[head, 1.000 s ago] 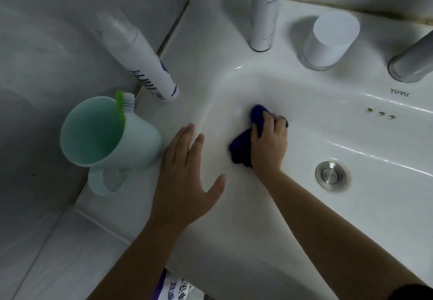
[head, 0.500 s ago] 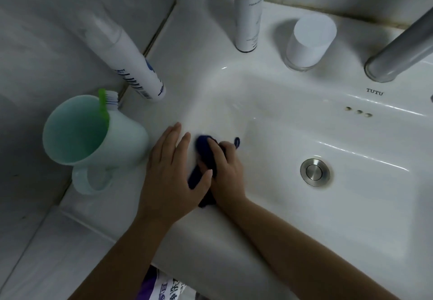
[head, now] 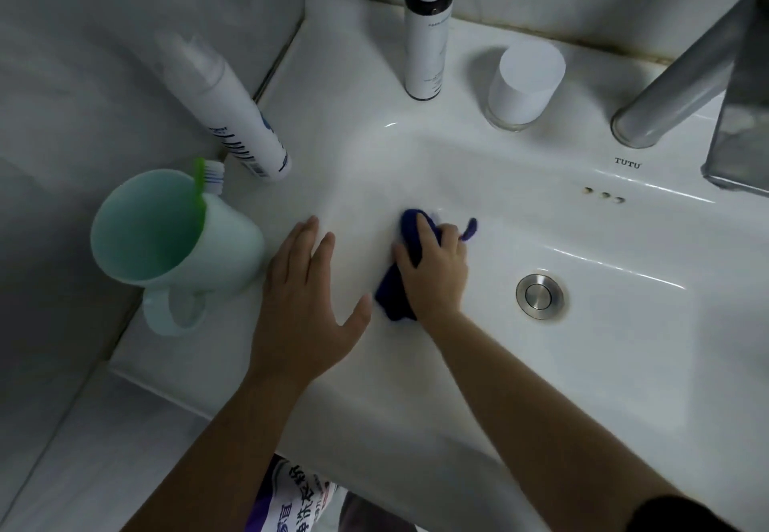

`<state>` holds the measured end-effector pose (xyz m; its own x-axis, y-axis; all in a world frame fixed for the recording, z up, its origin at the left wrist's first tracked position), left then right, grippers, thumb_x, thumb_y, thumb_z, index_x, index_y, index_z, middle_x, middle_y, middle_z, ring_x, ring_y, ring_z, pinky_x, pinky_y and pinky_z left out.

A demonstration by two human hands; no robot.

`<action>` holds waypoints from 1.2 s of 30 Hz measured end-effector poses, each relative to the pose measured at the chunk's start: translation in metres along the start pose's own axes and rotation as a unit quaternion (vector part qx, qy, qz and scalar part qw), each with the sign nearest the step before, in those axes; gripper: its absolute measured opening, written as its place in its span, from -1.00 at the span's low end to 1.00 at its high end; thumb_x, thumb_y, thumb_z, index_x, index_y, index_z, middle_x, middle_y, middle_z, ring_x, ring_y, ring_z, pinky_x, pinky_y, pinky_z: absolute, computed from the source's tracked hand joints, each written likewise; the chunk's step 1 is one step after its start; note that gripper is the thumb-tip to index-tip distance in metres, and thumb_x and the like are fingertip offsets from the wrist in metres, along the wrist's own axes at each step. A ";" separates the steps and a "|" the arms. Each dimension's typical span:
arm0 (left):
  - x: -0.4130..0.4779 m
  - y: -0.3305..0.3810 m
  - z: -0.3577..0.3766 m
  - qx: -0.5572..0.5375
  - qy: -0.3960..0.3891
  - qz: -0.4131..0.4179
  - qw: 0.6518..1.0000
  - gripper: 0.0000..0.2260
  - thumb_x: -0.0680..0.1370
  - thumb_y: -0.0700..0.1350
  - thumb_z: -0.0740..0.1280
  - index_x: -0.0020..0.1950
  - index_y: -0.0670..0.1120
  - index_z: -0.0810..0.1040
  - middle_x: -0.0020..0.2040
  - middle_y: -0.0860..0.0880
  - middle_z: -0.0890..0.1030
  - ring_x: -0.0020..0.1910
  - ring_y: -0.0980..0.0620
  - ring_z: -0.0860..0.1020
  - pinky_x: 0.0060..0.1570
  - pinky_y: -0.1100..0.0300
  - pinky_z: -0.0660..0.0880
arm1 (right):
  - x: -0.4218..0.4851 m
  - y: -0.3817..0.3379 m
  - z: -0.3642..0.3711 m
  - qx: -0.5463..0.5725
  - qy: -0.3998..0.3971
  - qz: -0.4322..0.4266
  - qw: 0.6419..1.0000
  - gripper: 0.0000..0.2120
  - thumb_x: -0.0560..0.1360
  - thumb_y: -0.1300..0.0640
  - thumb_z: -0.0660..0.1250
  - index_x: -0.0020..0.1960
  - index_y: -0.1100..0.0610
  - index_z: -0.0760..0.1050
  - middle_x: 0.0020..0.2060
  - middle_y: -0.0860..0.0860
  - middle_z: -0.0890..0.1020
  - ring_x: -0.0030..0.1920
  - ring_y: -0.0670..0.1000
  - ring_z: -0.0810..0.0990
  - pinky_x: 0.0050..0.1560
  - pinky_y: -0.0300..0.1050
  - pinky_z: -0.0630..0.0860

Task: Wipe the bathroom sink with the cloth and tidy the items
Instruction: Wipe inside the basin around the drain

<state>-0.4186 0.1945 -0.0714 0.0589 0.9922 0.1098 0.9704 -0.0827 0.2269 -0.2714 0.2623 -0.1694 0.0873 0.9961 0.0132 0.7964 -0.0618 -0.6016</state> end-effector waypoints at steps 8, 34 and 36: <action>0.000 -0.001 -0.001 -0.018 -0.001 -0.009 1.000 -0.37 0.44 0.13 0.19 0.34 -0.29 0.36 0.41 -0.26 0.30 0.42 -0.16 0.20 0.36 -0.03 0.19 | 0.007 0.072 -0.037 -0.036 0.038 0.041 0.998 -0.63 0.45 0.16 0.32 0.25 0.16 0.45 0.16 0.28 0.42 0.09 0.32 0.42 -0.04 0.11 0.46; 0.025 0.106 0.147 0.033 -0.190 0.223 0.956 -0.18 0.23 0.40 0.19 0.21 -0.22 0.48 0.25 -0.24 0.51 0.24 -0.13 0.36 0.05 -0.05 0.48 | -0.019 0.113 -0.082 -0.193 -0.088 -0.041 0.976 -0.53 0.45 -0.03 0.33 0.33 0.04 0.36 0.18 0.22 0.42 0.03 0.27 0.43 -0.20 0.06 0.48; 0.023 0.104 0.147 0.022 -0.195 0.218 0.956 -0.17 0.25 0.40 0.11 0.20 -0.23 0.51 0.26 -0.24 0.50 0.24 -0.11 0.32 0.05 -0.08 0.48 | -0.036 0.138 -0.105 -0.178 -0.071 0.006 0.981 -0.54 0.50 0.03 0.28 0.38 -0.01 0.30 0.26 0.20 0.37 0.08 0.26 0.39 -0.16 0.06 0.51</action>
<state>-0.2819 0.2229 -0.1878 0.5339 0.8249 -0.1855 0.8424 -0.5002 0.2003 -0.1014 0.2111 -0.1687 0.0330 0.9923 -0.1194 0.9568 -0.0659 -0.2833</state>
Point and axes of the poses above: each hand's wrist, its own x-axis towards the middle knuckle, its own z-axis out of the palm, y = z × x, the point moved 7 cm from there along x, towards the middle knuckle
